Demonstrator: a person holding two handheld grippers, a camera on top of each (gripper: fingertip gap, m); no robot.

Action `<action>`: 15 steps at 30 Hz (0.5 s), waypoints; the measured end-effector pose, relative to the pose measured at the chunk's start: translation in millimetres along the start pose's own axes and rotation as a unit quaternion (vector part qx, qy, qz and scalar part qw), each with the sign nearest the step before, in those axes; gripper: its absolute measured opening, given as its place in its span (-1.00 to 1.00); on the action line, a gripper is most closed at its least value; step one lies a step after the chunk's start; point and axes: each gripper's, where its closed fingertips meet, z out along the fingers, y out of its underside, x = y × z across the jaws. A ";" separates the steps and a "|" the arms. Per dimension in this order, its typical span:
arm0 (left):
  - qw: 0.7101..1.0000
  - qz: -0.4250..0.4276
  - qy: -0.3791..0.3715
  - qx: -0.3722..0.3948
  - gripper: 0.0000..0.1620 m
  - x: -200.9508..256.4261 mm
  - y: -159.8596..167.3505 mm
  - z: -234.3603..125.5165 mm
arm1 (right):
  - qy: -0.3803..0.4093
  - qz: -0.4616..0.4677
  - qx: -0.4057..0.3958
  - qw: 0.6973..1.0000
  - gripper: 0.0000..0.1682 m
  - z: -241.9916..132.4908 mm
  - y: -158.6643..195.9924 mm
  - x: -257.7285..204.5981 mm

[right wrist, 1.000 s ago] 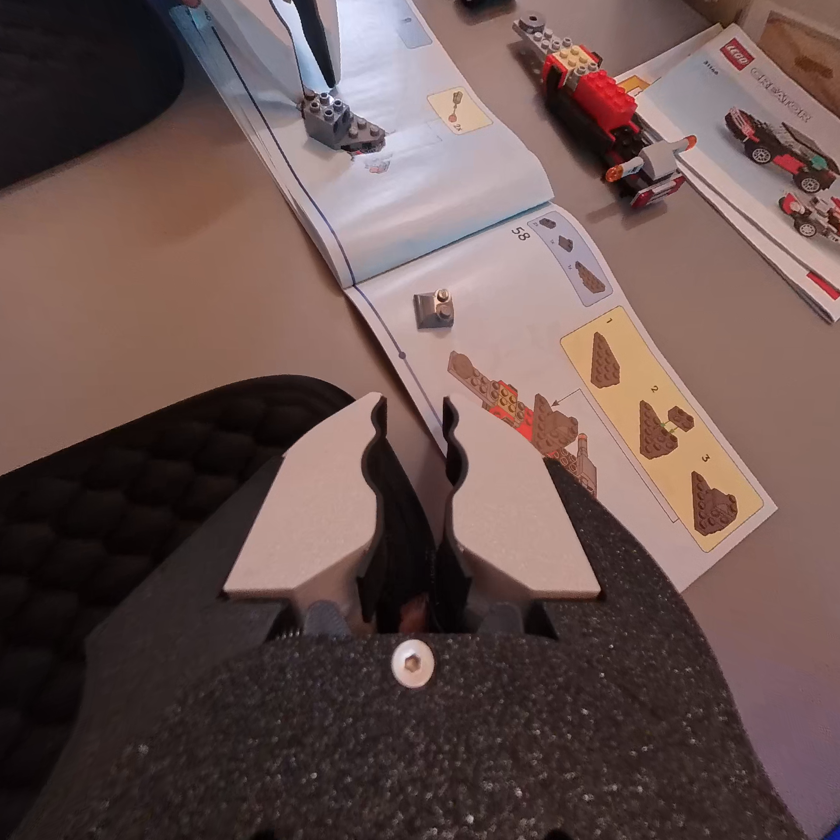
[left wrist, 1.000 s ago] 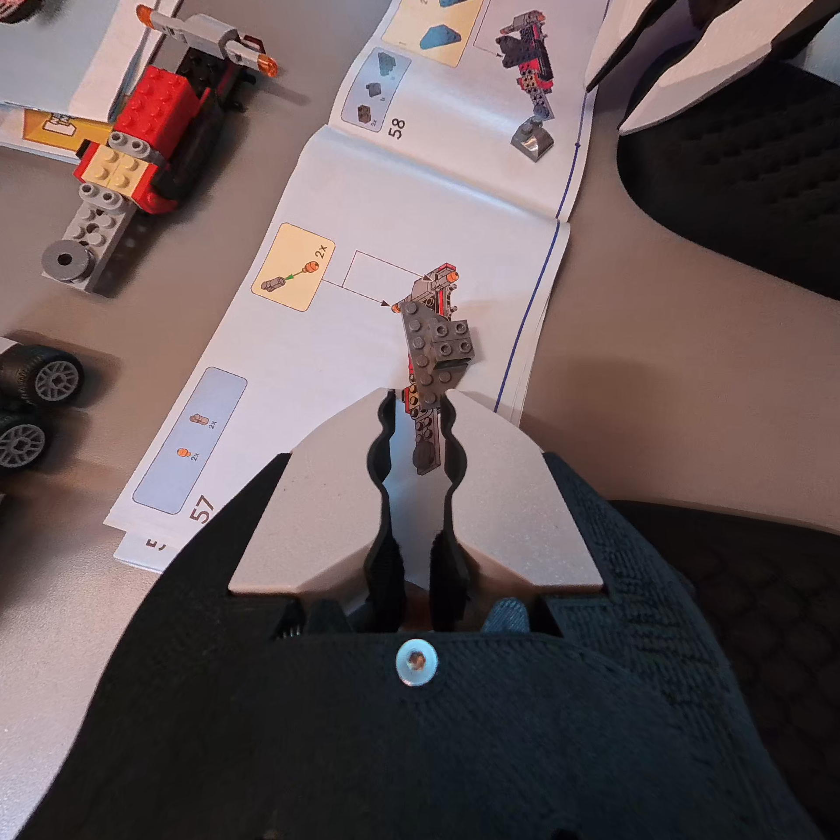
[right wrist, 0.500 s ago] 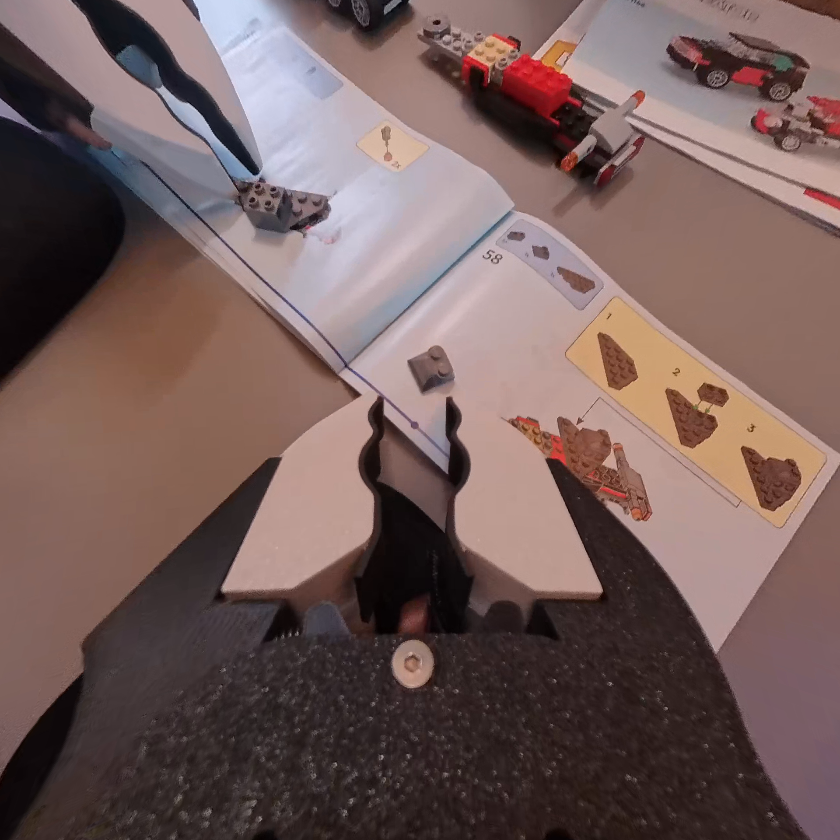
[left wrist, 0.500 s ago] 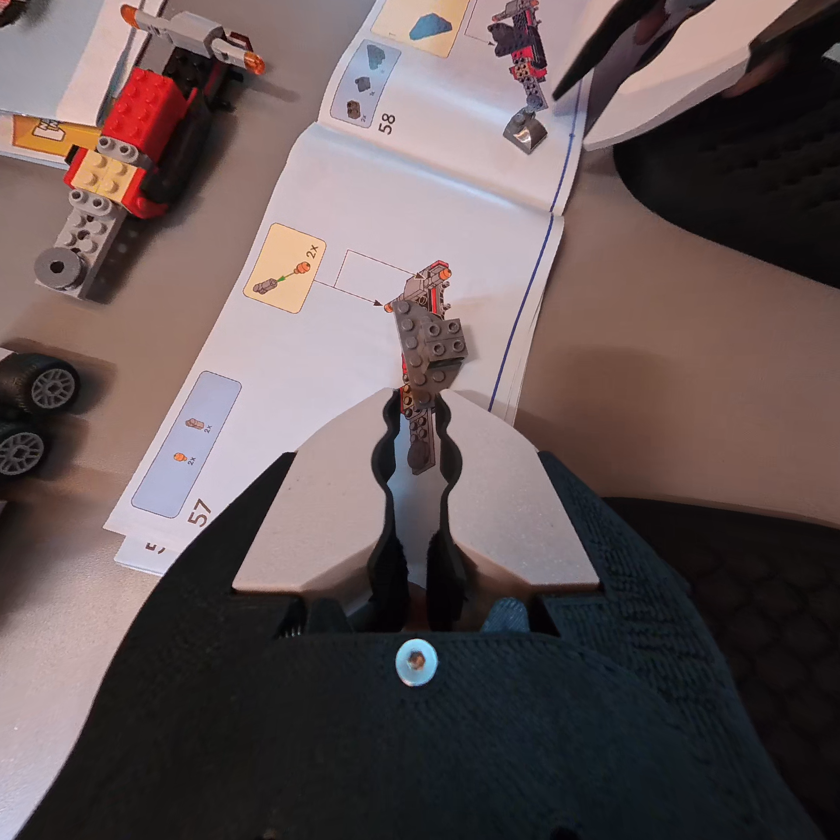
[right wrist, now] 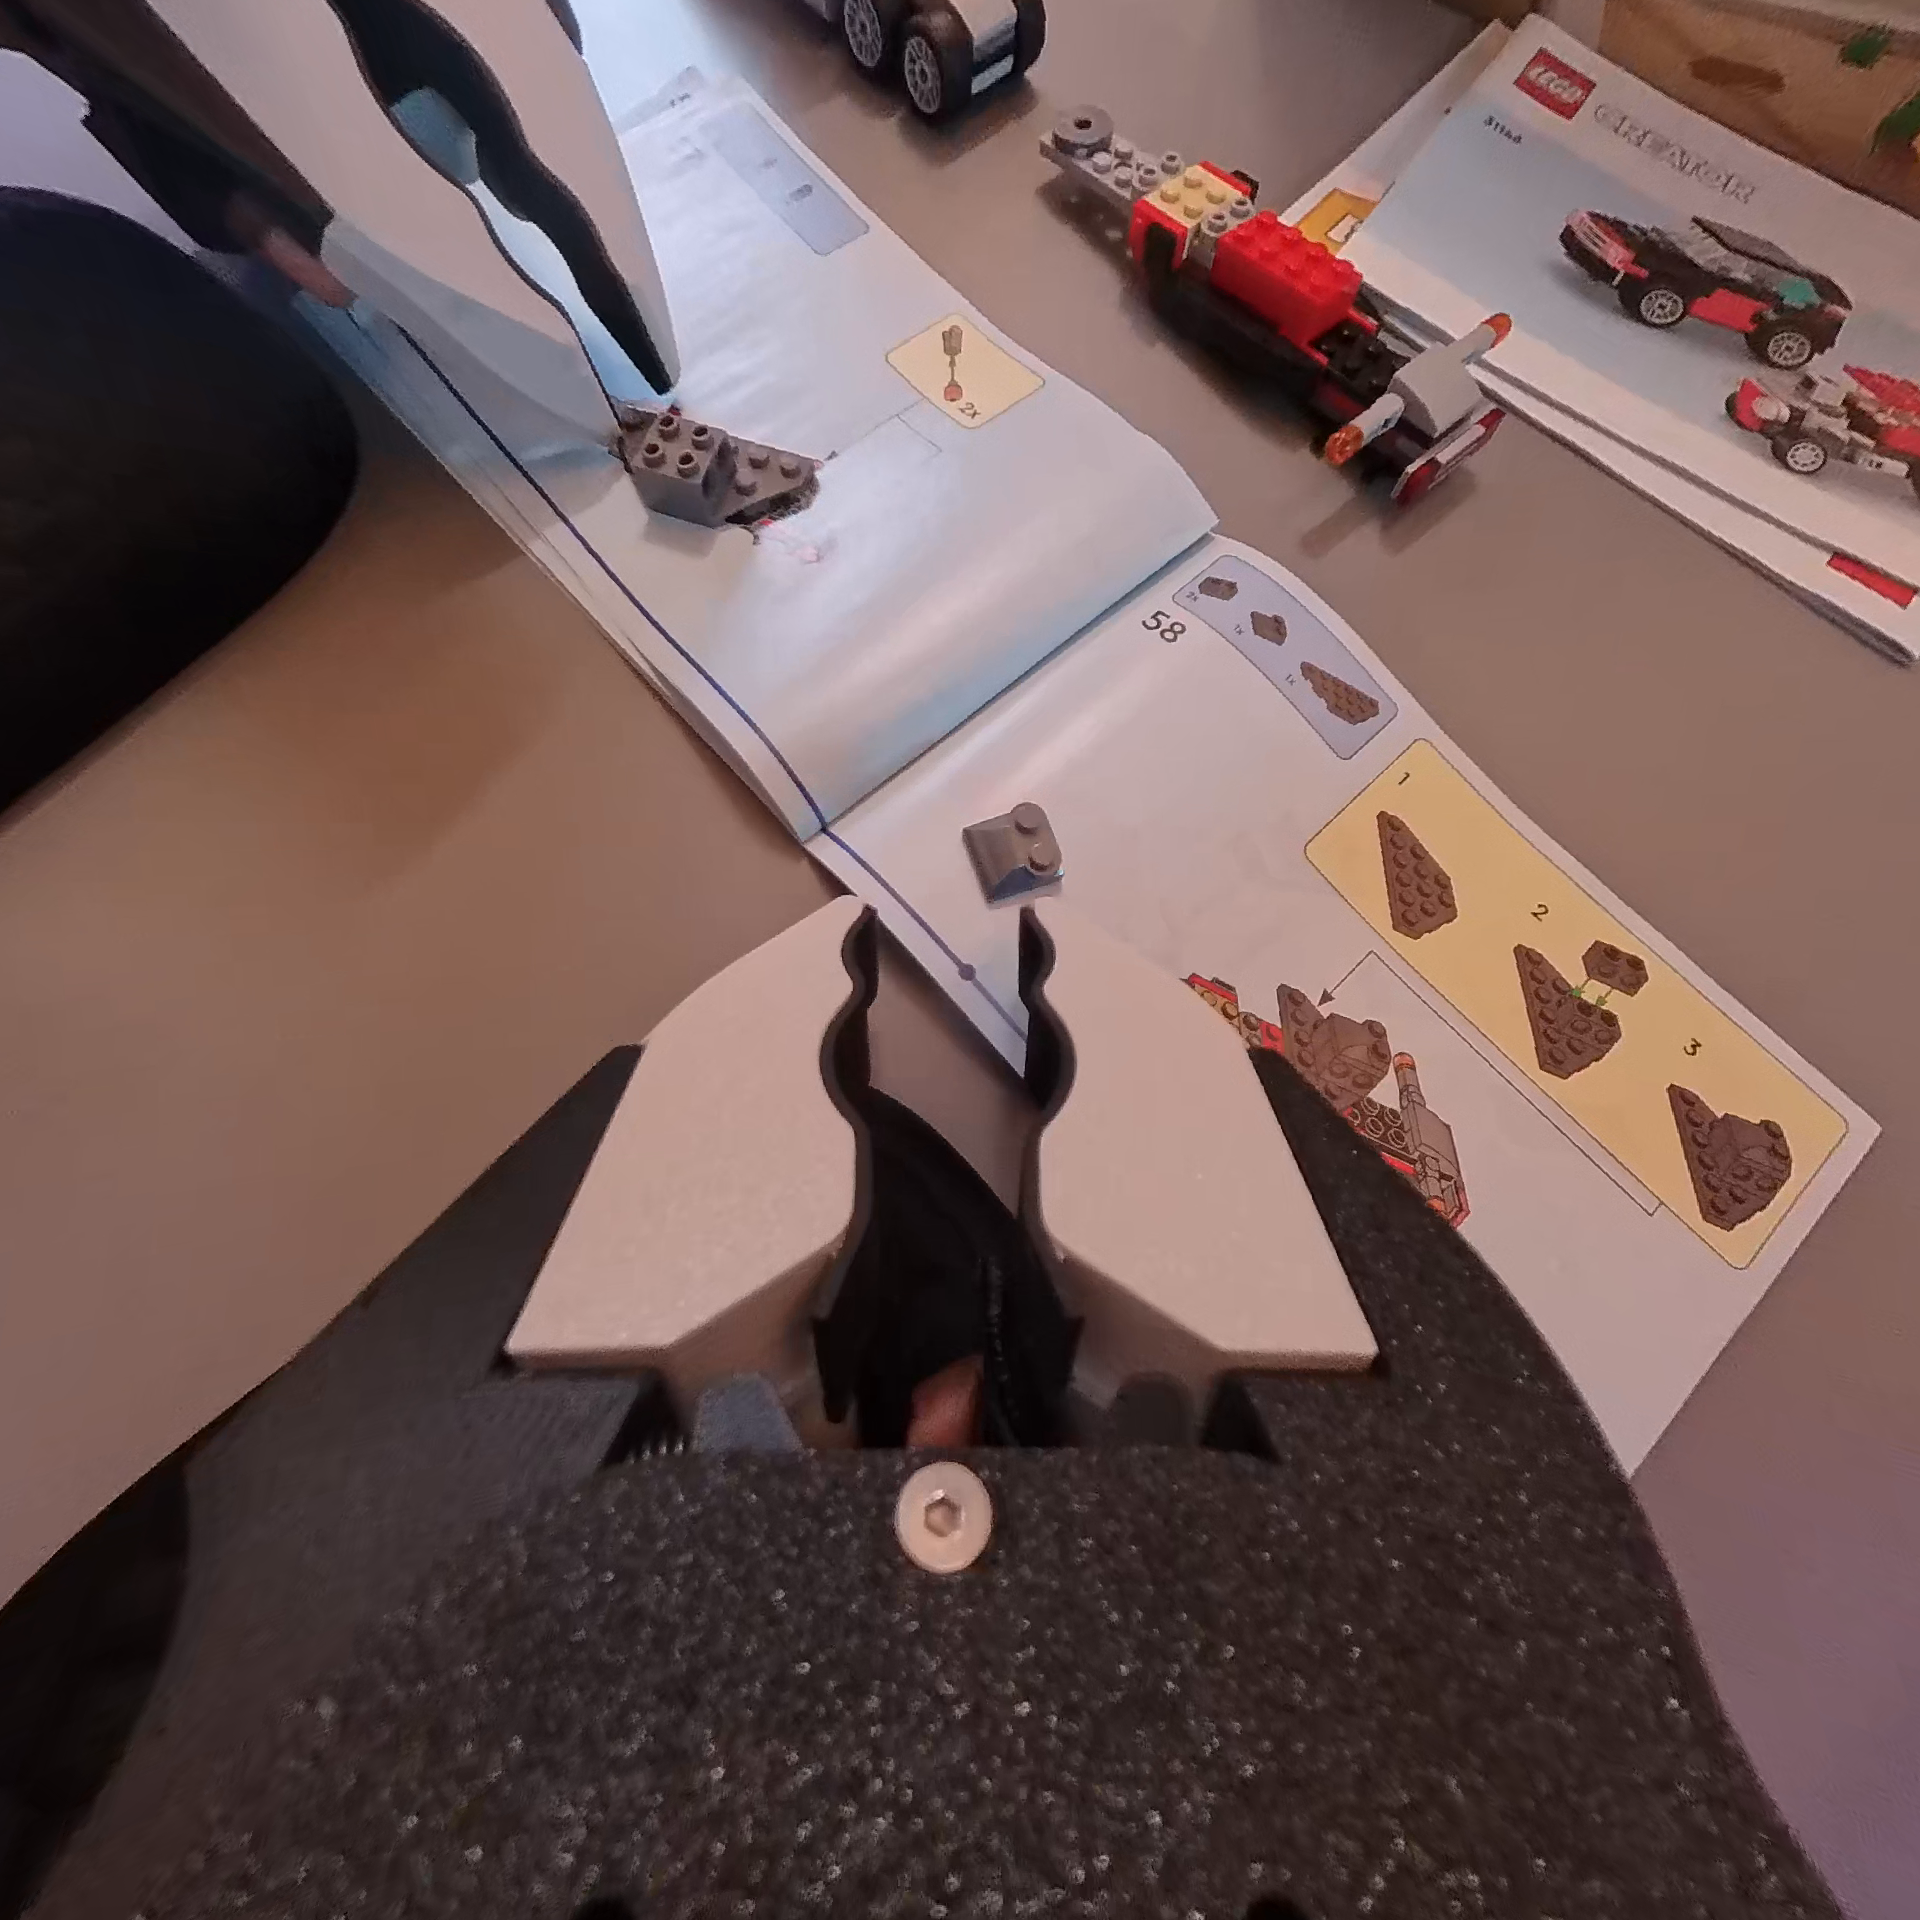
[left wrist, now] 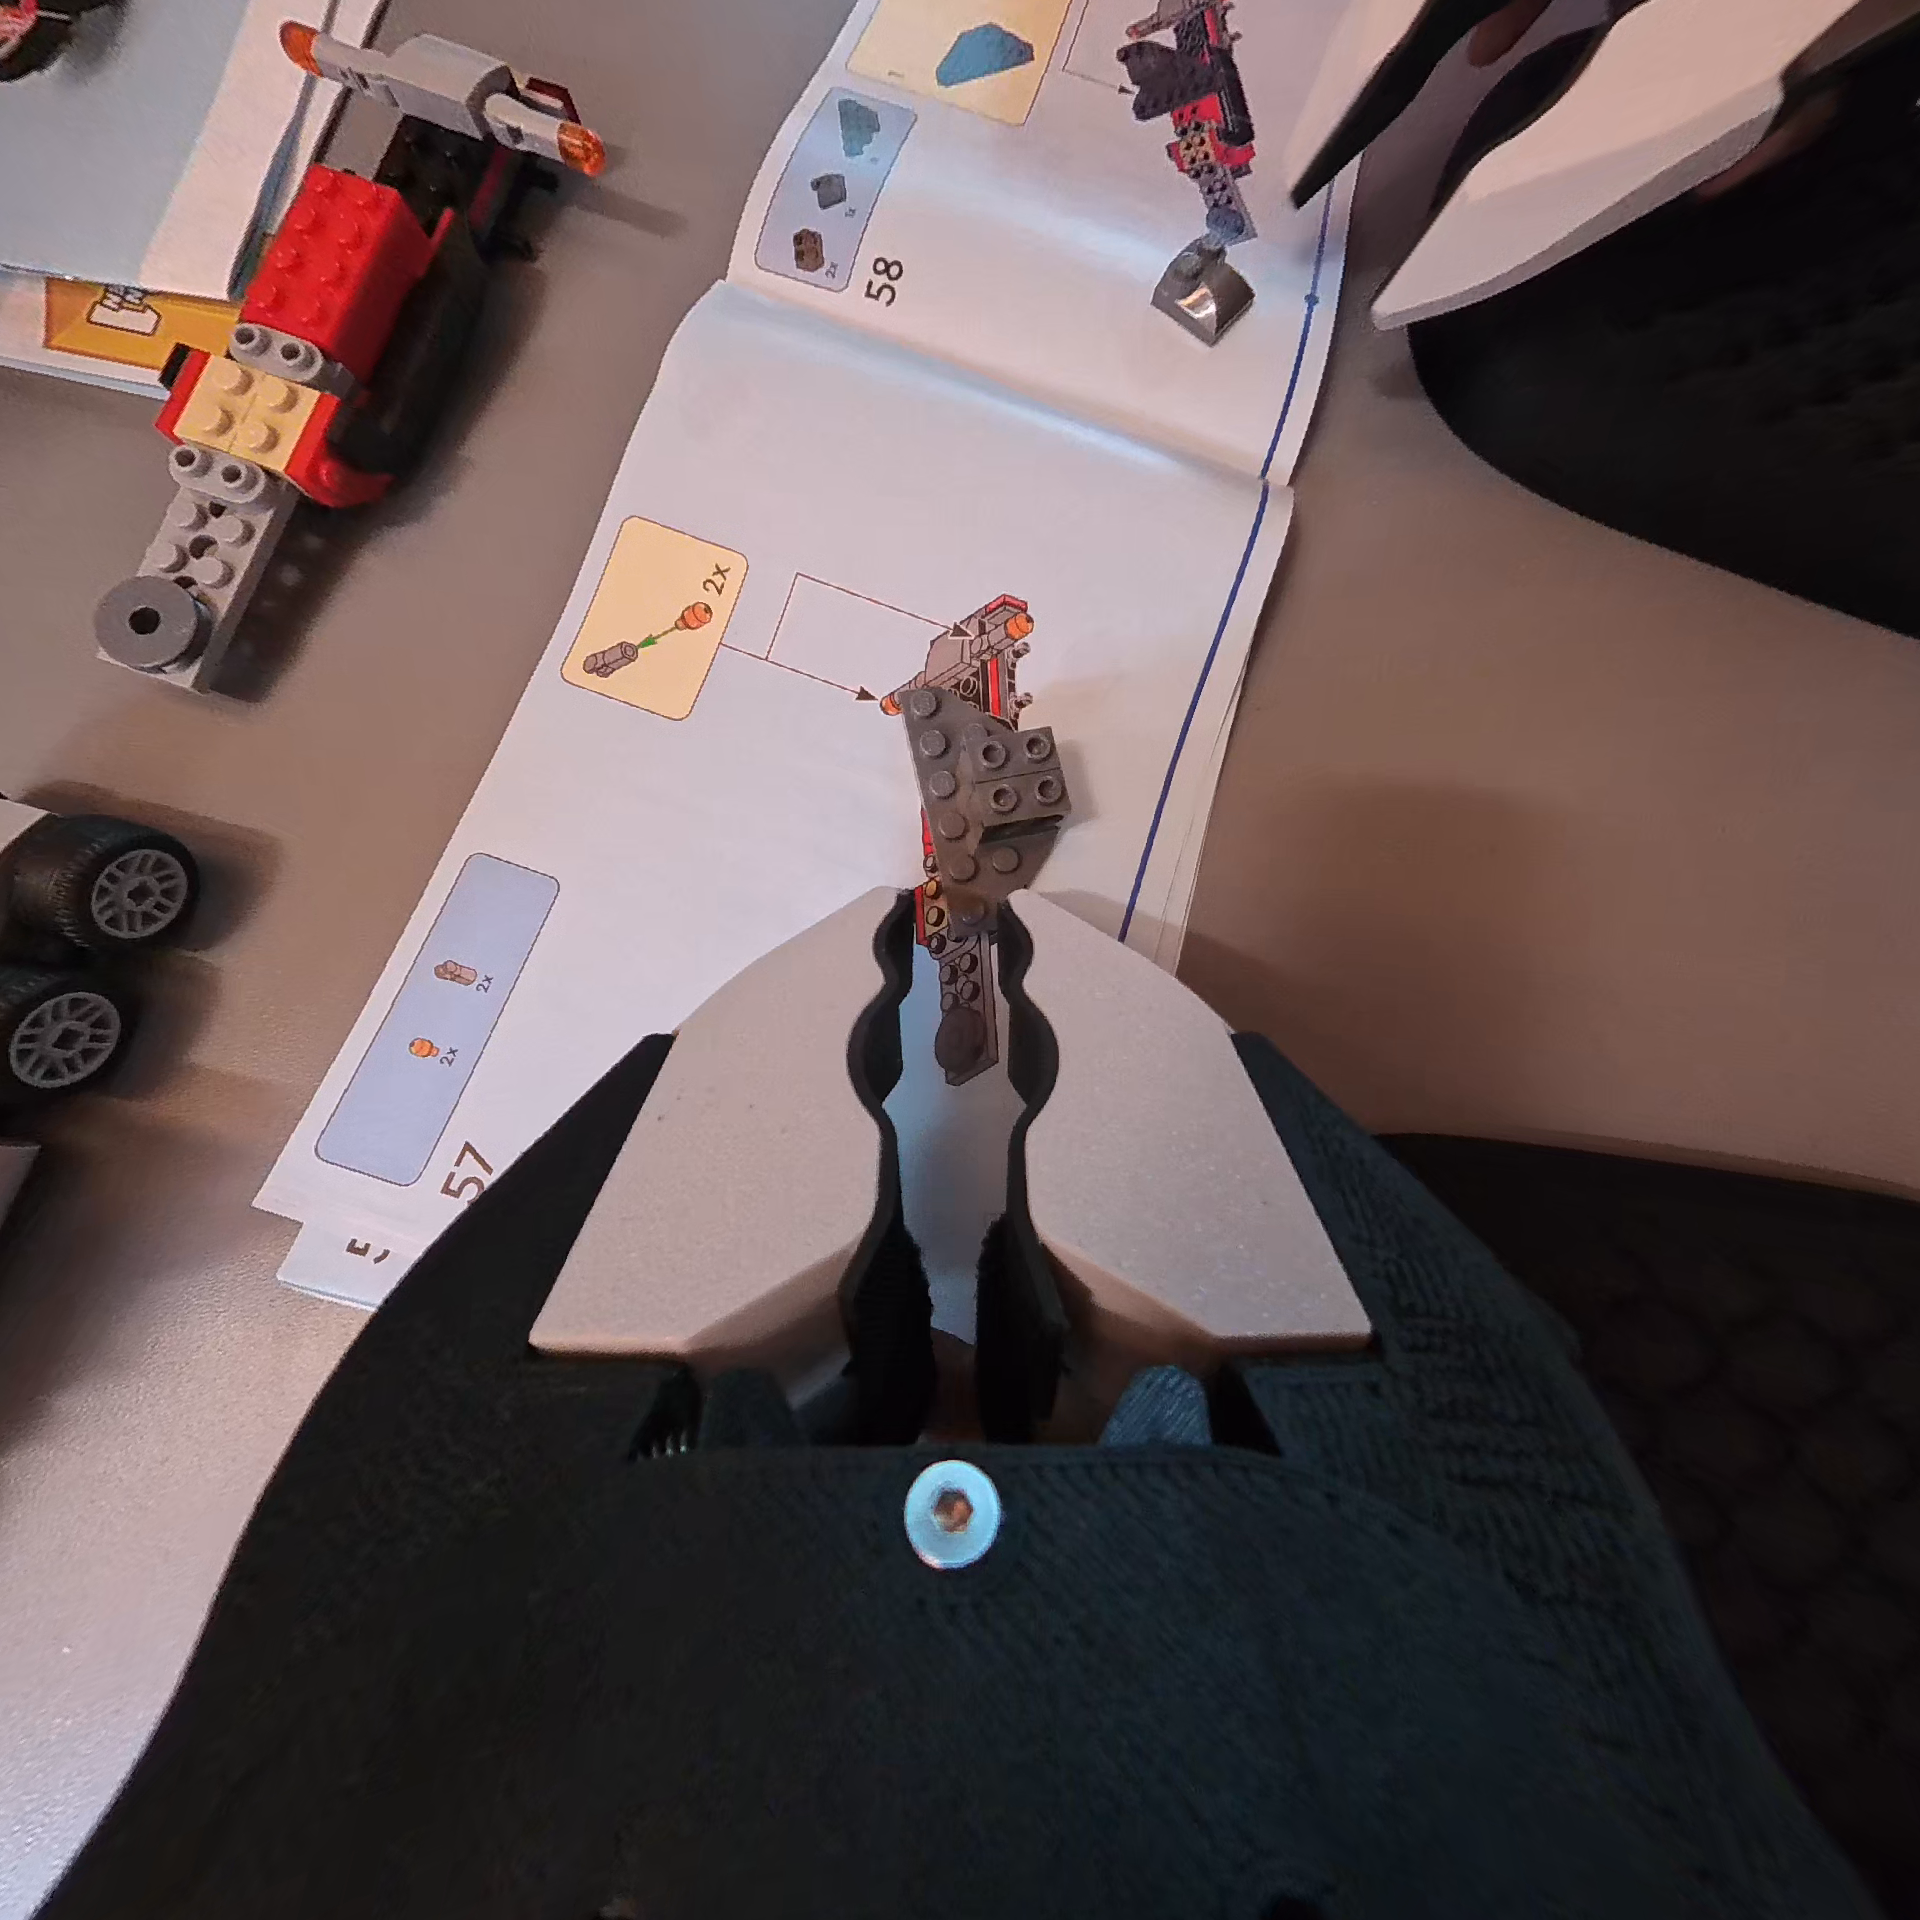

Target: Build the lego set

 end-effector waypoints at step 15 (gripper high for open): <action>1.000 0.001 -0.006 0.002 -0.79 -1.7 -0.6 -1.2 | 0.001 -0.012 0.003 1.000 -0.70 2.3 2.1 -1.6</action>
